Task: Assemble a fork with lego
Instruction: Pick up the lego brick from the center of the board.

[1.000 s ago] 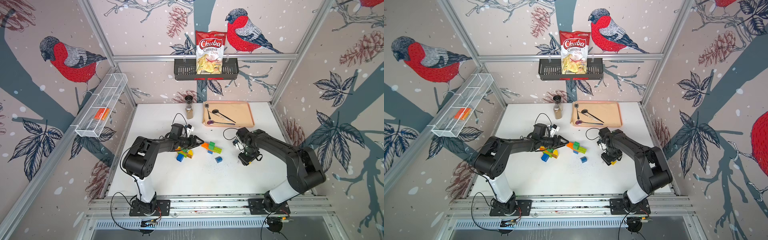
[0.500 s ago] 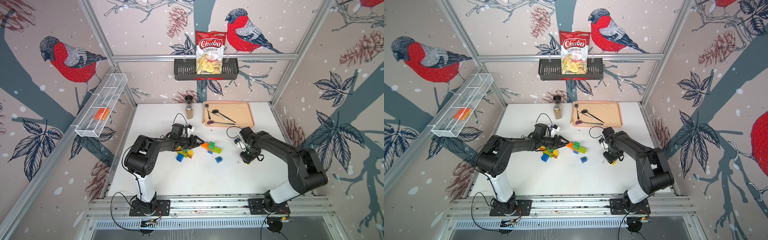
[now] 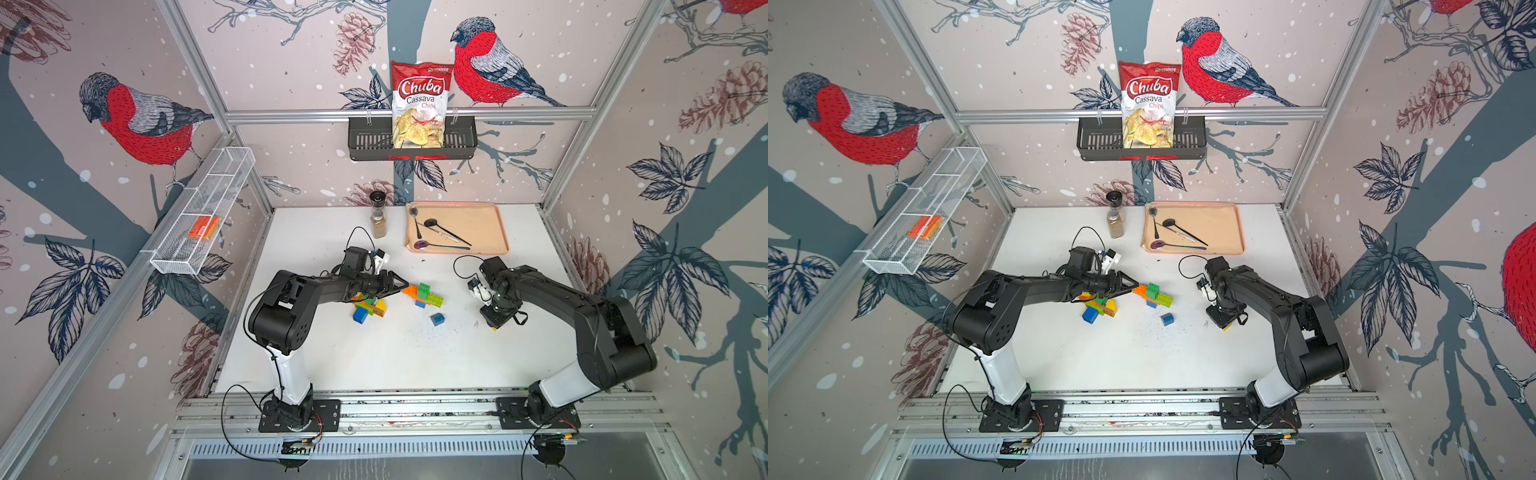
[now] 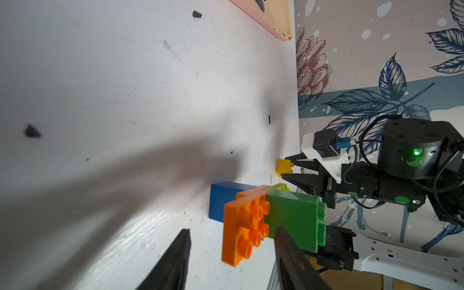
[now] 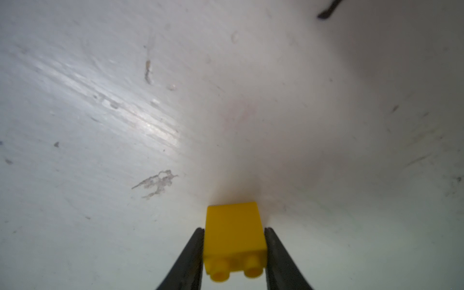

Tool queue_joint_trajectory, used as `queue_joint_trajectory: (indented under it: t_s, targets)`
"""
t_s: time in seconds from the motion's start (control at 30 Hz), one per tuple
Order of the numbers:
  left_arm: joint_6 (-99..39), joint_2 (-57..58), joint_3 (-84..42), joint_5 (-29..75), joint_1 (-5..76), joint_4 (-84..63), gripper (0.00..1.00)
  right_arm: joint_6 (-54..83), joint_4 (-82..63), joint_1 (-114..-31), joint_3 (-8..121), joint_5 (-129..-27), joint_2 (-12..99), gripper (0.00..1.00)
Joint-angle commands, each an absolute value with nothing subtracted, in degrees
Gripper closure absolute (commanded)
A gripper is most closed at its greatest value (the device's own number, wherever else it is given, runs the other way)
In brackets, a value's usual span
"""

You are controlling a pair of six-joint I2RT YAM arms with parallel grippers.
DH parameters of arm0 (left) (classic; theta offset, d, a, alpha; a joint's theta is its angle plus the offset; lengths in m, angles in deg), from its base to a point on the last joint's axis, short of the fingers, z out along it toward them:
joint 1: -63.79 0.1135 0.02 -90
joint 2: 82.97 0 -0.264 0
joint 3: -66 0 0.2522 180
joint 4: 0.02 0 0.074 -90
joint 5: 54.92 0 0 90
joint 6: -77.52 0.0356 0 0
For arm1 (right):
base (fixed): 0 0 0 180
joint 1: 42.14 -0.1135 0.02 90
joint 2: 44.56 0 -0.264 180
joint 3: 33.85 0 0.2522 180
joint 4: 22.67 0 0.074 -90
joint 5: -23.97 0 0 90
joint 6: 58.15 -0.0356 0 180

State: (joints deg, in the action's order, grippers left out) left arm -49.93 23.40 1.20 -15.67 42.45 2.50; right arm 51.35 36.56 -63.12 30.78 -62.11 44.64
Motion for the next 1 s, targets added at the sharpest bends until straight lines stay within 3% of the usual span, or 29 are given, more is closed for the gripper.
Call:
queue_joint_trajectory:
  t_s: [0.0, 0.07, 0.17, 0.3, 0.63, 0.97]
  targets:
    - [-49.0, 23.4, 1.0, -16.4, 42.3, 3.3, 0.46, 50.7, 36.8, -63.3, 30.7, -62.4, 44.2, 0.63]
    - [-49.1, 23.4, 1.0, -16.5, 42.3, 3.2, 0.46, 50.5, 36.9, -63.4, 30.4, -62.3, 44.1, 0.63]
    - [-48.9, 23.2, 1.1, -16.5, 42.3, 3.3, 0.46, 50.0, 37.1, -63.7, 30.2, -62.3, 43.9, 0.49]
    - [-48.9, 23.4, 1.0, -16.6, 42.3, 3.3, 0.46, 49.6, 37.0, -63.8, 29.8, -62.4, 43.5, 0.46]
    - [-48.8, 23.3, 1.2, -16.8, 42.3, 3.3, 0.46, 49.7, 36.4, -63.8, 29.0, -61.9, 41.9, 0.64]
    - [-49.9, 22.3, 2.1, -19.6, 42.2, 5.5, 0.44, 50.5, 35.9, -64.1, 35.1, -61.7, 40.1, 0.76]
